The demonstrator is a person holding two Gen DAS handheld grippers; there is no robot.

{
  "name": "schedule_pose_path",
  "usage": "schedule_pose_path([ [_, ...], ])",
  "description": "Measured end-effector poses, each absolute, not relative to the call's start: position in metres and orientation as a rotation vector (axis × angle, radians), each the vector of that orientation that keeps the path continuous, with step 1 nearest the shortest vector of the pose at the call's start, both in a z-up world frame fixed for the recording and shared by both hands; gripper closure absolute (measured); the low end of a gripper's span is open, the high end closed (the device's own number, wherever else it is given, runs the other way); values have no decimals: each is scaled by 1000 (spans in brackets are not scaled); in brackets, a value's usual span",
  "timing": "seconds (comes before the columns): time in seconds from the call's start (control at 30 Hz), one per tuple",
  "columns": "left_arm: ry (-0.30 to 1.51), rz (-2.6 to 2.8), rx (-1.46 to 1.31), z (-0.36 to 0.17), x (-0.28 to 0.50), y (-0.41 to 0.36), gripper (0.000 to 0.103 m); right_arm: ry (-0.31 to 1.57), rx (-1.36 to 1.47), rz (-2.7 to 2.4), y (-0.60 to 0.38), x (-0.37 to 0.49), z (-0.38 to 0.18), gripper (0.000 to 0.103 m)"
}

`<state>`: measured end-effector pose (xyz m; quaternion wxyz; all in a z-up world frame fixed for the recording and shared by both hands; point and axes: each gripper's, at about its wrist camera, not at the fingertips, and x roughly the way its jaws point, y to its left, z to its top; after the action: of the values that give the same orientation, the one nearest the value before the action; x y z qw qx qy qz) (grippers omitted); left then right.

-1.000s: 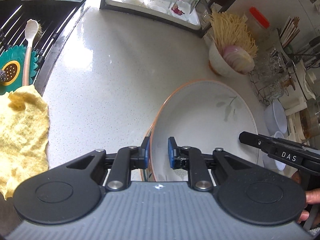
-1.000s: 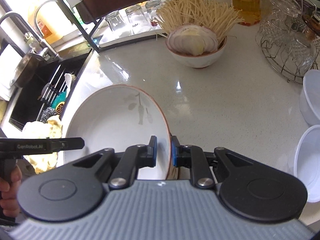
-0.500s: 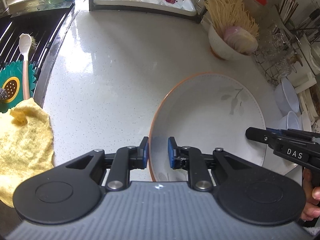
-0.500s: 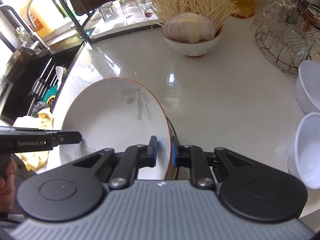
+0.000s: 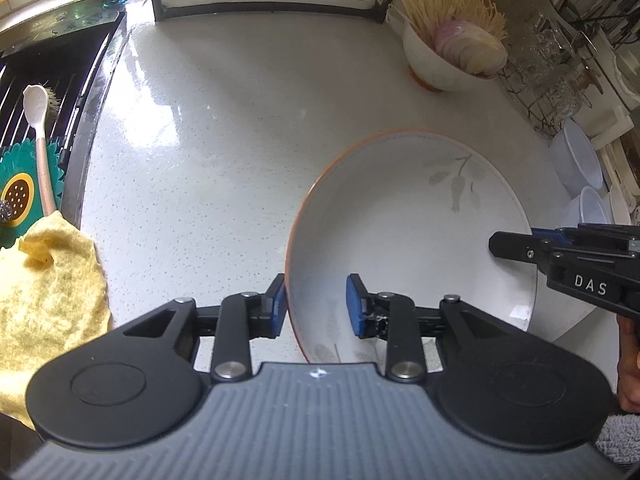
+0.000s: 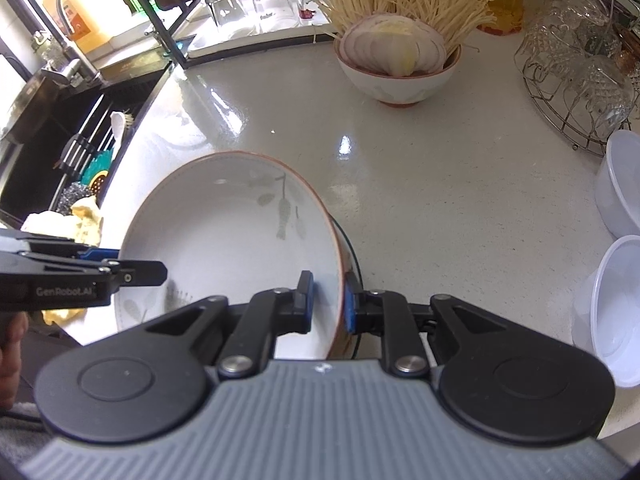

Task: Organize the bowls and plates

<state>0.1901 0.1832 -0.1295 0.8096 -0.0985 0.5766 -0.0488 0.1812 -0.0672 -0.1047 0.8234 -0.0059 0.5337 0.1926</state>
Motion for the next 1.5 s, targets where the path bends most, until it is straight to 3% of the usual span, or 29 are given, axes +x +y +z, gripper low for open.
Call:
schedule_pose_path([
  [0.07,1236,-118,-205,-129,191,181,56,1143,-17,416,-66,183,-105,83],
  [0.27,1253,-138,-221,-127,193,184,49,1151,-25,429,-66,184,-106,83],
  [0.8,1264,-206,-226,-116,199,194,49,1184,-37,458,-67,186,-107,83],
  [0.97,1244,-207,-252,-118,199,203,59,1188,-53,470,-65,187,-107,82],
  [1.07,1236,-210,-271,-127,200,206,76,1189,-53,473,-65,187,-107,82],
  [1.17,1220,-194,-270,-132,200,207,85,1190,-55,474,-65,187,-107,82],
  [1.5,1170,-182,-293,-132,195,209,87,1198,-36,458,-67,186,-106,82],
])
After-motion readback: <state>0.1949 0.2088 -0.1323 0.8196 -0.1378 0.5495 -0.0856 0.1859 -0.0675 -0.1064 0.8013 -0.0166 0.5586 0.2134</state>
